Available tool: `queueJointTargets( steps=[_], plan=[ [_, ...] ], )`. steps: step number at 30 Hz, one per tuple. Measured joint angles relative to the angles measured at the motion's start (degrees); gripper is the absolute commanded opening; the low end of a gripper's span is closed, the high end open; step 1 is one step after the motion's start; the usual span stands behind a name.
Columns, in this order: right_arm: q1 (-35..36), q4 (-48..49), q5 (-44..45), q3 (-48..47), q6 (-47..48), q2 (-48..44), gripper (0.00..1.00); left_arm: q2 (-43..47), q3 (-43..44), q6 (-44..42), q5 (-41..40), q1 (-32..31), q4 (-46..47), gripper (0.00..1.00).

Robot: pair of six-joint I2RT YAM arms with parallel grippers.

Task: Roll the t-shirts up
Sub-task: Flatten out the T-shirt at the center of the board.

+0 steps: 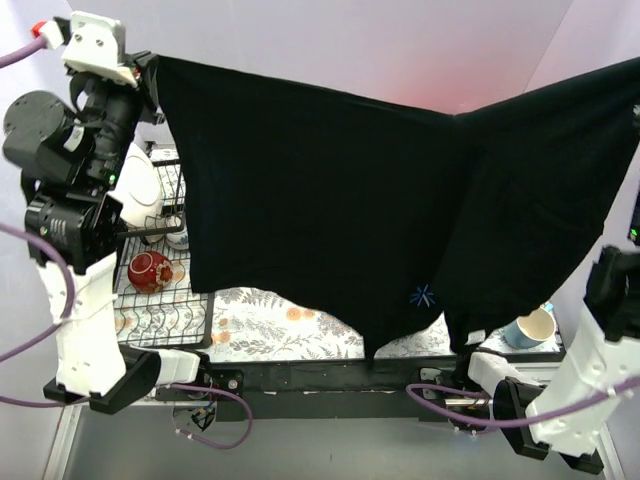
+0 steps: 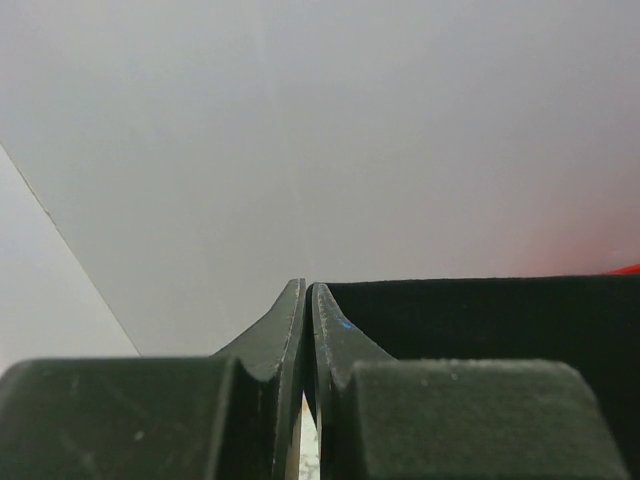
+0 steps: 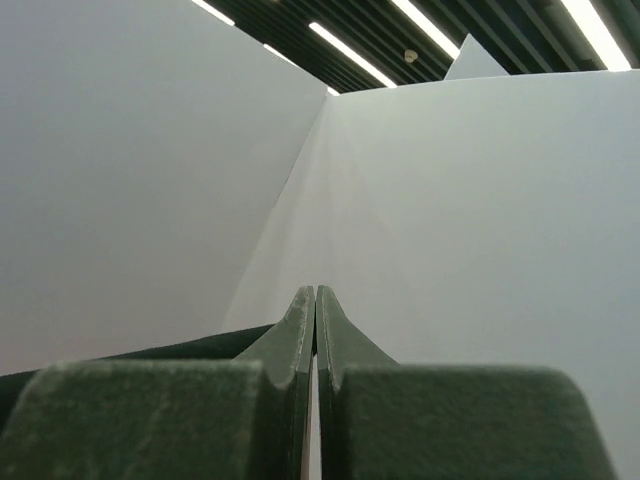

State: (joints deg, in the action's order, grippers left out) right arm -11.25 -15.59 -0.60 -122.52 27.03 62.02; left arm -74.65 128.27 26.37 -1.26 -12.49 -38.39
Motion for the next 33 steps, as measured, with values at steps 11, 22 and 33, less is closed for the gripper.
queueJointTargets(
  steps=[11,22,33],
  plan=[
    [0.00,9.77,1.42,8.76,5.09,12.94,0.01,-13.35,1.05,-5.44,0.48,0.00,12.15,0.00],
    [0.02,10.14,0.00,16.98,11.13,9.29,0.01,-13.49,-3.39,-8.15,1.09,-0.04,12.83,0.00],
    [0.00,1.05,1.46,16.41,14.78,-8.44,0.01,8.74,-11.87,-8.79,2.01,-0.04,10.86,0.00]
  ],
)
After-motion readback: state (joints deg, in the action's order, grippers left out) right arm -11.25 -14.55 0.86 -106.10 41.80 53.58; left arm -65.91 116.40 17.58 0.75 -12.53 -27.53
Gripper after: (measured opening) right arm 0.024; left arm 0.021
